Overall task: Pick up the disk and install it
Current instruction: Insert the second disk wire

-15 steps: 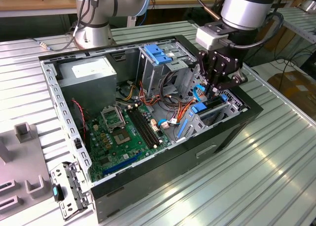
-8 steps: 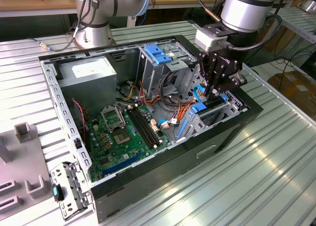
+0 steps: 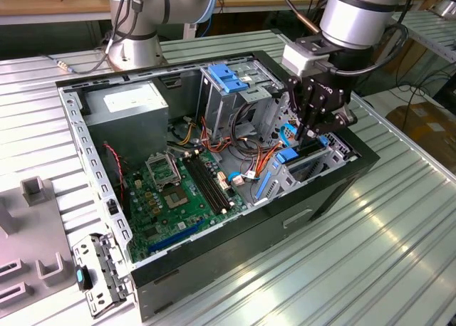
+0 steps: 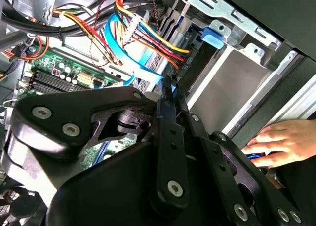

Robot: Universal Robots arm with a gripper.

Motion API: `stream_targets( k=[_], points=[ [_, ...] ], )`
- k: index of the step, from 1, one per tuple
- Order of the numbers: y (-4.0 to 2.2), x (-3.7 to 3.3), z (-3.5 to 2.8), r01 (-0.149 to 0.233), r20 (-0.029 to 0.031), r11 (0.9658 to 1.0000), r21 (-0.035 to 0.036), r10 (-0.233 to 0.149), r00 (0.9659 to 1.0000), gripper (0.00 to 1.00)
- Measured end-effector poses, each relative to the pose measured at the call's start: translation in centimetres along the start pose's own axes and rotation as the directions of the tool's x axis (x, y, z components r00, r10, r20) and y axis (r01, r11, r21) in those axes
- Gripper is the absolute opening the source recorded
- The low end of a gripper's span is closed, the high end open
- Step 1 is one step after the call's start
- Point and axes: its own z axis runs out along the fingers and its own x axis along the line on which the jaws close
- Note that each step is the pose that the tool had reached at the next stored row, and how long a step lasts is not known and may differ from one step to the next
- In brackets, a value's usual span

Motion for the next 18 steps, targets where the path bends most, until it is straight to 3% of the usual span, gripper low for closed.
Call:
stream_targets(
  k=[8, 12, 15, 17, 18],
  points=[
    [-0.17, 0.06, 0.01, 0.0, 0.0002, 1.0, 0.0003, 0.0, 1.0, 0.16],
    [-0.2, 0.39, 0.06, 0.0, 0.0068, 1.0, 0.0, 0.0, 1.0, 0.16],
    [-0.23, 0.56, 0.07, 0.0, 0.0195, 1.0, -0.0004, 0.0, 0.9998, 0.16],
    [-0.24, 0.68, 0.09, -0.001, 0.0371, 1.0, -0.001, 0.001, 0.9993, 0.16],
    [-0.24, 0.73, 0.1, -0.001, 0.0429, 1.0, -0.0012, 0.001, 0.9991, 0.16]
  ],
)
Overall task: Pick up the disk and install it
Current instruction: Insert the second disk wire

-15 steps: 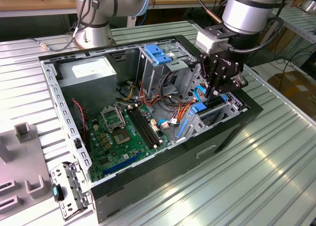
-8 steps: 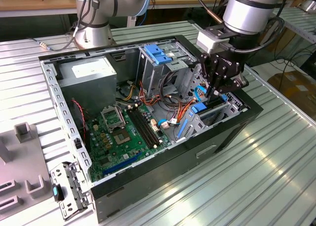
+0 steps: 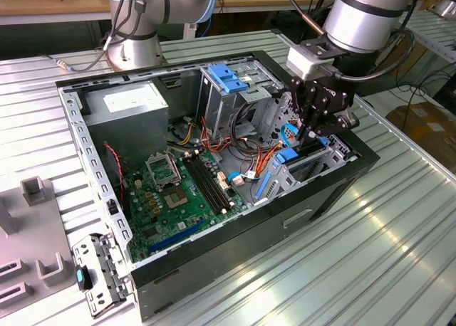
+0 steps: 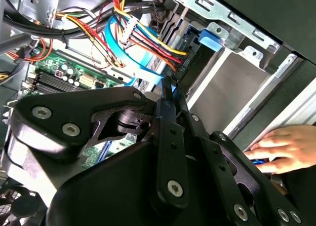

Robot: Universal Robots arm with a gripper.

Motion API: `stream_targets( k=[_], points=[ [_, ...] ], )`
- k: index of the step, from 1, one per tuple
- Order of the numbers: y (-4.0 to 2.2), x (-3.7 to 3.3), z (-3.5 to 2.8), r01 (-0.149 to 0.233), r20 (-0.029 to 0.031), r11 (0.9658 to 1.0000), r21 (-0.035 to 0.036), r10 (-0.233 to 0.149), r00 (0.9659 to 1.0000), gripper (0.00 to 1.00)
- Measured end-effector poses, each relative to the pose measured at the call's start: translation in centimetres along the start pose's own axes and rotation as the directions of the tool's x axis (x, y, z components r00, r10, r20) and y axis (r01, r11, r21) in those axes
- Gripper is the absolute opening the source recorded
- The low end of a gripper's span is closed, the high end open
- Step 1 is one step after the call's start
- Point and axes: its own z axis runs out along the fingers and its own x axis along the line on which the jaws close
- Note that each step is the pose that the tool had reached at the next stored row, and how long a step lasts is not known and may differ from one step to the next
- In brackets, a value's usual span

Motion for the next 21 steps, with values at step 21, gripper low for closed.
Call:
stream_targets(
  k=[21],
  points=[
    [-0.01, 0.59, 0.31, 0.002, 0.0193, 1.0, -0.0005, -0.002, 0.9998, 0.16]
  ],
)
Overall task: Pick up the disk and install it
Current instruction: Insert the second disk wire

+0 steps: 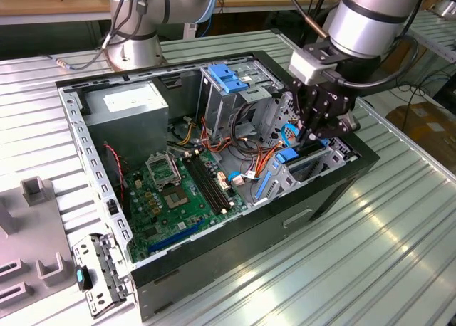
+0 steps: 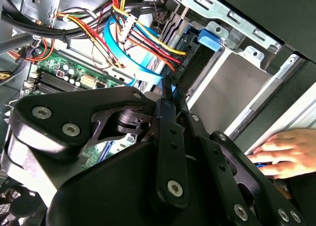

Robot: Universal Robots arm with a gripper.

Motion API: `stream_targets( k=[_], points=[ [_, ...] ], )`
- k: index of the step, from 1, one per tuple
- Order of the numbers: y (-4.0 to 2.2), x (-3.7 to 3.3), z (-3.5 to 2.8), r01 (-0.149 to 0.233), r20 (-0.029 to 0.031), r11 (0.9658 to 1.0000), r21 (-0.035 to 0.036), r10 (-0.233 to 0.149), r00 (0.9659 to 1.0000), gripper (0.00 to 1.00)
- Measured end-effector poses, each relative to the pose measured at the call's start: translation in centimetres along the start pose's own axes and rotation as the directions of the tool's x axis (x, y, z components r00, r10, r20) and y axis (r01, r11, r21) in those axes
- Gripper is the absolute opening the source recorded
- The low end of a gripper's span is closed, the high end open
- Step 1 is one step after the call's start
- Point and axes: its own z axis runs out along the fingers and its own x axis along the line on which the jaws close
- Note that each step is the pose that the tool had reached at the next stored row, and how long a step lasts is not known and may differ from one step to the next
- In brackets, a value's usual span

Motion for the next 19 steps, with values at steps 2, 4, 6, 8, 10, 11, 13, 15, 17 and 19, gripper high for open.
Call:
stream_targets(
  k=[2, 4, 6, 8, 10, 11, 13, 15, 17, 19],
  points=[
    [0.0, 0.01, 0.11, 0.0, 0.0001, 1.0, 0.0, 0.0, 1.0, 0.16],
    [0.01, 0.01, 0.22, 0.0, -0.0004, 1.0, 0.0, 0.0, 1.0, 0.16],
    [0.01, 0.01, 0.25, 0.0, -0.0002, 1.0, 0.0, 0.0, 1.0, 0.16],
    [0.01, 0.01, 0.26, 0.0, -0.0001, 1.0, 0.0, 0.0, 1.0, 0.16],
    [0.01, 0.01, 0.27, 0.0, 0.0, 1.0, 0.0, 0.0, 1.0, 0.16],
    [0.0, 0.01, 0.27, 0.0, -0.0001, 1.0, 0.0, 0.0, 1.0, 0.16],
    [0.01, 0.01, 0.29, 0.0, 0.0004, 1.0, 0.0, 0.0, 1.0, 0.17],
    [0.0, 0.01, 0.19, 0.0, 0.0001, 1.0, 0.0, 0.0, 1.0, 0.24],
    [-0.01, 0.03, -0.37, 0.0, 0.0001, 1.0, 0.0, 0.0, 1.0, 0.24],
    [-0.03, 0.06, -1.04, 0.0, 0.0, 1.0, 0.0, 0.0, 1.0, 0.24]
  ],
)
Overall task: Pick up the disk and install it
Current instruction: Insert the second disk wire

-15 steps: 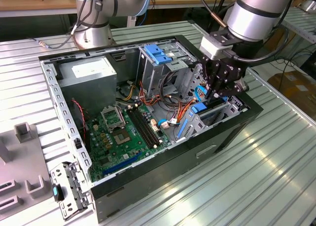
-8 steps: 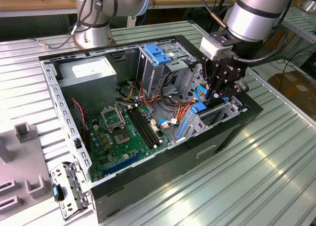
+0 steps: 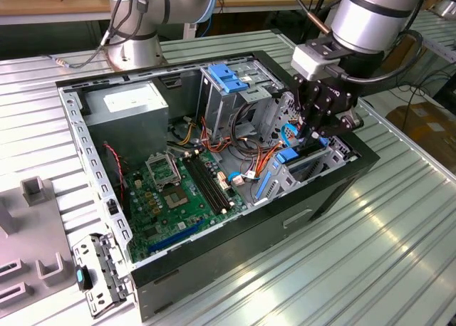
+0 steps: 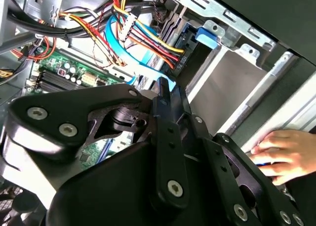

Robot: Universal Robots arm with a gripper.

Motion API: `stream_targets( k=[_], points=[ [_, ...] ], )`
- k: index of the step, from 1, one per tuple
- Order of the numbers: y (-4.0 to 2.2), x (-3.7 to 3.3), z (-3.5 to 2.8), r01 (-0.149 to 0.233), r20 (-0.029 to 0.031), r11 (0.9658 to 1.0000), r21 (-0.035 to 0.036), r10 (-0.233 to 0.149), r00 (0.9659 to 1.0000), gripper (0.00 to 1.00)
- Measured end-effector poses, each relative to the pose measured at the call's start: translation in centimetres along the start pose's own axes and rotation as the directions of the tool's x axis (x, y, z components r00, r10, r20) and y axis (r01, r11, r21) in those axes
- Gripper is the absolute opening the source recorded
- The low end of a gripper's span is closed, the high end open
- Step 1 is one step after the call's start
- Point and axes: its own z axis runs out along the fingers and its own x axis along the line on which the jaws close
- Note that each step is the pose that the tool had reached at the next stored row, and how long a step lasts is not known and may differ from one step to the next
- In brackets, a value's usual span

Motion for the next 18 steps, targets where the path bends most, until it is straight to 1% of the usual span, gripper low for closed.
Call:
stream_targets(
  k=[7, 9, 18],
  points=[
    [0.0, 0.0, -0.07, 0.0, 0.0002, 1.0, 0.0, 0.0, 1.0, 0.22],
    [0.0, 0.0, -0.09, 0.0, 0.0, 1.0, 0.0, 0.0, 1.0, 0.11],
    [0.0, 0.01, -0.19, 0.0, 0.0001, 1.0, 0.0, 0.0, 1.0, 0.11]
  ],
)
